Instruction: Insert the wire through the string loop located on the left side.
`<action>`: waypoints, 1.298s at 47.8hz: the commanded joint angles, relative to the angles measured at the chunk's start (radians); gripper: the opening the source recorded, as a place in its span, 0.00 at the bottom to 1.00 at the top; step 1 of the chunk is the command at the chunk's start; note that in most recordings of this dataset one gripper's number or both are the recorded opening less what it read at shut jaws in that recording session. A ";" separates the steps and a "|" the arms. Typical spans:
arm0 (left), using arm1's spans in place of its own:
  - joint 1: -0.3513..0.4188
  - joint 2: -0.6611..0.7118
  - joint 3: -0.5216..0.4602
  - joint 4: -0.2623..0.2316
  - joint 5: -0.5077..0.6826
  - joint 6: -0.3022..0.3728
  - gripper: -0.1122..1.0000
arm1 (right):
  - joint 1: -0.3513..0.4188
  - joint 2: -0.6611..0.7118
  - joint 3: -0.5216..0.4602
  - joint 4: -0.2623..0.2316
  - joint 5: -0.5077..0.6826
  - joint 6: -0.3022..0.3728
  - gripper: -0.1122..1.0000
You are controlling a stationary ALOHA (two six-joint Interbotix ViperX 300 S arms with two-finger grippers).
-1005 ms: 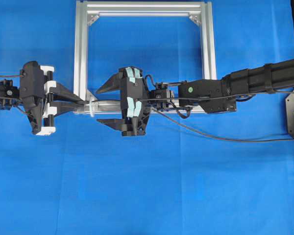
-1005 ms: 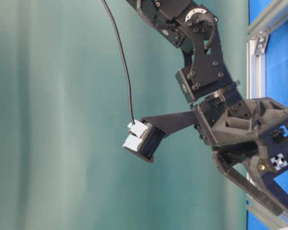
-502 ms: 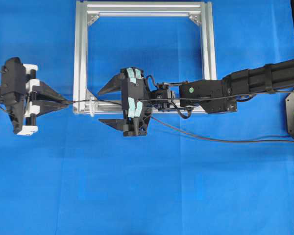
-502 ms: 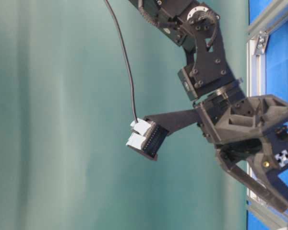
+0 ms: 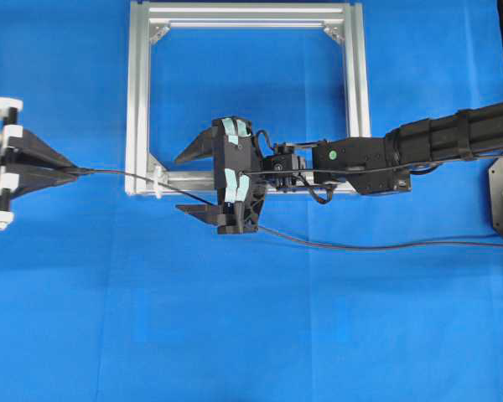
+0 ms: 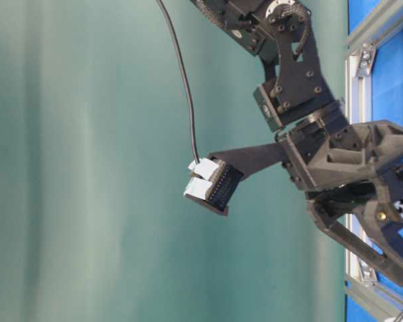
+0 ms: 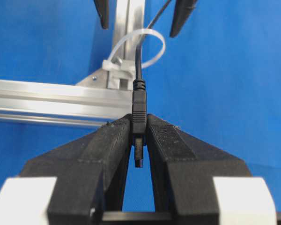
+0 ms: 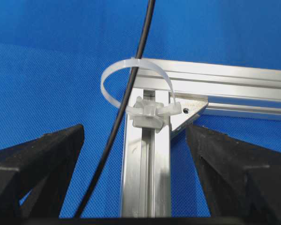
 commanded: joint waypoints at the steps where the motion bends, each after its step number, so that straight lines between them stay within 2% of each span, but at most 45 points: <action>1: 0.003 -0.077 -0.023 0.002 0.041 -0.002 0.17 | 0.002 -0.046 -0.009 0.003 -0.011 -0.003 0.96; 13: 0.003 -0.242 -0.063 0.002 0.227 -0.002 0.17 | 0.002 -0.046 -0.009 0.003 -0.026 -0.003 0.96; 17: 0.003 -0.261 -0.064 0.002 0.252 -0.002 0.17 | 0.000 -0.046 -0.011 0.003 -0.029 -0.005 0.96; 32: 0.003 -0.218 -0.038 0.002 0.178 0.011 0.17 | -0.002 -0.046 -0.009 0.003 -0.032 -0.005 0.96; 51: 0.003 -0.204 -0.034 0.002 0.176 -0.003 0.18 | -0.002 -0.046 -0.009 0.003 -0.032 -0.005 0.96; 53: 0.003 -0.204 -0.034 0.002 0.176 -0.003 0.23 | -0.002 -0.046 -0.009 0.003 -0.032 -0.005 0.96; 55: 0.003 -0.204 -0.032 0.002 0.176 -0.003 0.32 | -0.002 -0.046 -0.011 0.003 -0.031 -0.005 0.96; 62: 0.003 -0.204 -0.032 0.002 0.179 0.000 0.72 | -0.002 -0.046 -0.011 0.003 -0.032 -0.005 0.96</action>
